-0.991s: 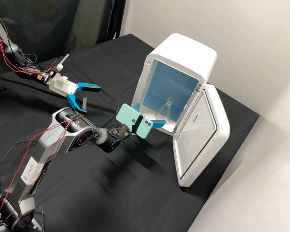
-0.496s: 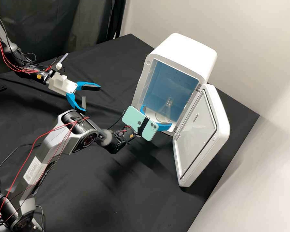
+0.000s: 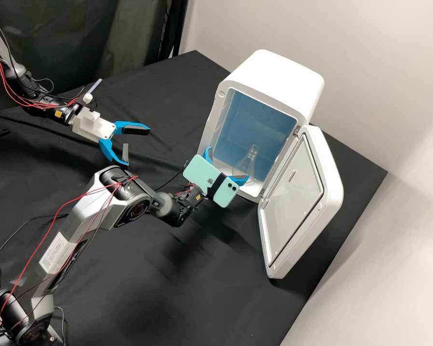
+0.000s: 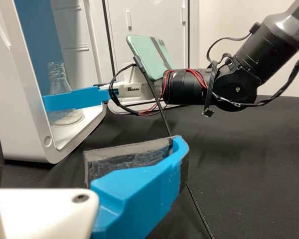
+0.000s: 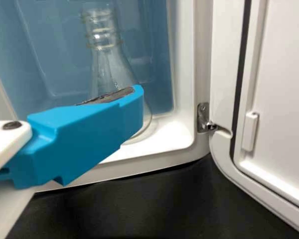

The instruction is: Take the flask out of the incubator

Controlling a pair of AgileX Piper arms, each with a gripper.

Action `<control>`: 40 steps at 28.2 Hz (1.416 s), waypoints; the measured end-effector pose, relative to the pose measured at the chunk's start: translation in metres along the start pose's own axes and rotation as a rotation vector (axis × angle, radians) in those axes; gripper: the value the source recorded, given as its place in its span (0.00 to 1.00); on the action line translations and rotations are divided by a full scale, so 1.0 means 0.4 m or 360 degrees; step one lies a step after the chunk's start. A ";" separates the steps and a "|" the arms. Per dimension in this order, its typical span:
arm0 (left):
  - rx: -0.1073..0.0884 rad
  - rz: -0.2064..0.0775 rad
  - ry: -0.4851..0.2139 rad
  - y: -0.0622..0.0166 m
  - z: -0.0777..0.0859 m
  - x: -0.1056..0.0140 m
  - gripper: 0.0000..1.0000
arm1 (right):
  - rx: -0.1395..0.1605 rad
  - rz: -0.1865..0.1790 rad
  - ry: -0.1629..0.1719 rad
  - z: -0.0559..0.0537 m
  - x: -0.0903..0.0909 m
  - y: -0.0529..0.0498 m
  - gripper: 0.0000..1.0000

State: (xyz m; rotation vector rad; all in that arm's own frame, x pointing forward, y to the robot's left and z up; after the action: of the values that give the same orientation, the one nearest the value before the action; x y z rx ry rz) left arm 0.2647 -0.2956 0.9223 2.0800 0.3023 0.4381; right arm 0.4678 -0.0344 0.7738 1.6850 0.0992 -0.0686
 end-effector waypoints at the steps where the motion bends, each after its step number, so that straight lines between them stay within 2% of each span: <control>1: 0.0000 0.0000 0.0000 0.000 0.000 0.000 1.00 | 0.0012 -0.0003 0.0004 0.000 0.001 -0.001 1.00; 3: 0.0000 0.0000 0.0000 0.000 0.000 0.000 1.00 | 0.0031 0.0000 0.0001 0.004 0.002 0.002 1.00; 9: -0.0001 -0.0001 -0.0002 0.000 0.000 0.000 1.00 | 0.0031 -0.0013 -0.0002 0.012 -0.001 0.007 1.00; 13: -0.0013 -0.0001 -0.0002 0.000 0.000 0.000 1.00 | 0.0038 -0.0014 -0.0042 0.025 -0.023 0.015 1.00; 16: -0.0015 -0.0005 -0.0012 -0.001 0.002 0.000 1.00 | 0.0045 -0.0001 -0.0078 0.030 -0.054 0.033 1.00; 20: -0.0017 -0.0005 -0.0012 -0.001 0.002 0.000 1.00 | 0.0050 0.0051 -0.0062 0.019 -0.093 0.064 1.00; 22: -0.0017 -0.0005 -0.0012 -0.001 0.002 0.000 1.00 | 0.0048 0.0085 -0.0034 0.010 -0.107 0.081 1.00; 27: -0.0017 -0.0005 -0.0013 -0.001 0.002 0.000 1.00 | 0.0049 0.0141 0.0001 -0.001 -0.139 0.105 1.00; 34: -0.0016 -0.0003 -0.0013 0.000 0.003 0.000 1.00 | 0.0047 0.0151 0.0026 -0.007 -0.138 0.106 1.00; 36: -0.0016 -0.0003 -0.0013 0.000 0.003 0.000 1.00 | 0.0035 0.0147 0.0042 -0.012 -0.124 0.103 1.00; 40: -0.0016 -0.0003 -0.0013 0.000 0.003 0.000 1.00 | 0.0009 0.0128 0.0034 -0.016 -0.106 0.097 1.00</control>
State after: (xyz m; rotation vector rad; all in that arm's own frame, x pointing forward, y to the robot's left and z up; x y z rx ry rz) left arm 0.2651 -0.2965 0.9218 2.0712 0.2963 0.4289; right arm 0.4296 -0.0337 0.8173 1.6935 0.0472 0.0093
